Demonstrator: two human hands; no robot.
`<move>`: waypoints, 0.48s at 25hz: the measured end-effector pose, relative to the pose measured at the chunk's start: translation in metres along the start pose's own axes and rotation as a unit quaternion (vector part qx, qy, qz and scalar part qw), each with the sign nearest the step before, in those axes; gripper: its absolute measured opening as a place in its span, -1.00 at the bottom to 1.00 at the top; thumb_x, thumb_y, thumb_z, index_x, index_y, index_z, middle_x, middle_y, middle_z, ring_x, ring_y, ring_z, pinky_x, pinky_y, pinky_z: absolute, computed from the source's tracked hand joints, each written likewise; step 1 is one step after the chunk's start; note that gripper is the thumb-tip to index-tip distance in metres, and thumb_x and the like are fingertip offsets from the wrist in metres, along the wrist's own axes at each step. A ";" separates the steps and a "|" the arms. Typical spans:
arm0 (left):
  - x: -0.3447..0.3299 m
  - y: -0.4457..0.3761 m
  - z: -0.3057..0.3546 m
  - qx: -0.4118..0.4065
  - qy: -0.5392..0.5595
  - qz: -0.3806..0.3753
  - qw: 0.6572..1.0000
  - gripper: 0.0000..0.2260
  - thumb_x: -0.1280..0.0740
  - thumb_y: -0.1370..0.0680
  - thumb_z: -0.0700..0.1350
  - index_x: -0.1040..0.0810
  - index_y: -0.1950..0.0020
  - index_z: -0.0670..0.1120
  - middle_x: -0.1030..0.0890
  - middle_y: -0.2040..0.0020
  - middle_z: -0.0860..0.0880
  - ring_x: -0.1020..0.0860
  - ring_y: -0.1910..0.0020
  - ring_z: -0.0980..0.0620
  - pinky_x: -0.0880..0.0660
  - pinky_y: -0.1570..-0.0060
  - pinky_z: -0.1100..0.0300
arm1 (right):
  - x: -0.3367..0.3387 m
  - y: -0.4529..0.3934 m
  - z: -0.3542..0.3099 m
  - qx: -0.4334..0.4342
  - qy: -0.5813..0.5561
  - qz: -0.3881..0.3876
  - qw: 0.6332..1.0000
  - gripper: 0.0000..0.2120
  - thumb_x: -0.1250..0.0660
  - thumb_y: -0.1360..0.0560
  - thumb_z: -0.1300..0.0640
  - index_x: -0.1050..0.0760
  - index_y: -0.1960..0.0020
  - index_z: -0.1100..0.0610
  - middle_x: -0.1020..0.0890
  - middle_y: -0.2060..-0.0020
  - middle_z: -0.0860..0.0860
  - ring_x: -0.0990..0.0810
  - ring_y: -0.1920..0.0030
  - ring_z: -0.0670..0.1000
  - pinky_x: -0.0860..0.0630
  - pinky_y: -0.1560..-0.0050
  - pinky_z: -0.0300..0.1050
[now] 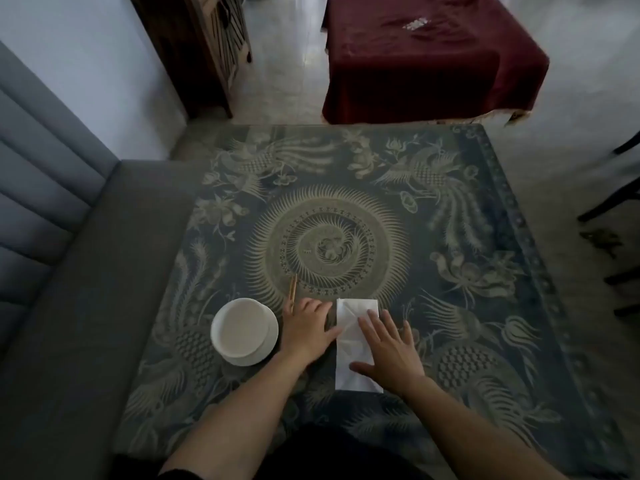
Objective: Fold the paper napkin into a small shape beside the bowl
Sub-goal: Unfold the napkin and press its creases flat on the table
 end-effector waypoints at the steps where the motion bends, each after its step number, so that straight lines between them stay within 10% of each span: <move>1: 0.002 -0.005 0.001 0.014 0.009 0.005 1.000 -0.49 -0.19 -0.53 0.30 -0.41 -0.40 0.08 -0.48 -0.35 0.06 -0.32 -0.37 0.01 -0.09 -0.36 -0.12 | -0.001 0.000 -0.001 0.003 -0.001 -0.001 1.000 -0.08 -0.18 -0.44 -0.42 0.19 -0.56 -0.04 0.15 -0.58 0.02 0.24 -0.54 0.11 0.18 -0.44 0.34; 12: 0.008 -0.035 0.017 0.149 0.170 0.024 0.974 -0.82 -0.39 -0.50 0.14 -0.60 -0.03 0.10 -0.64 -0.01 0.12 -0.51 -0.11 0.03 -0.24 -0.13 -0.04 | -0.004 0.003 -0.002 0.004 -0.010 0.005 1.000 -0.09 -0.23 -0.45 -0.37 0.14 -0.57 -0.03 0.13 -0.58 0.02 0.20 -0.54 0.12 0.09 -0.46 0.33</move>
Point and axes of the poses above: each hand's wrist, its own y-axis away from the middle knuckle, its own x-axis out of the back of the hand, z = x × y, the point moved 2 cm from there along -y, towards the middle knuckle
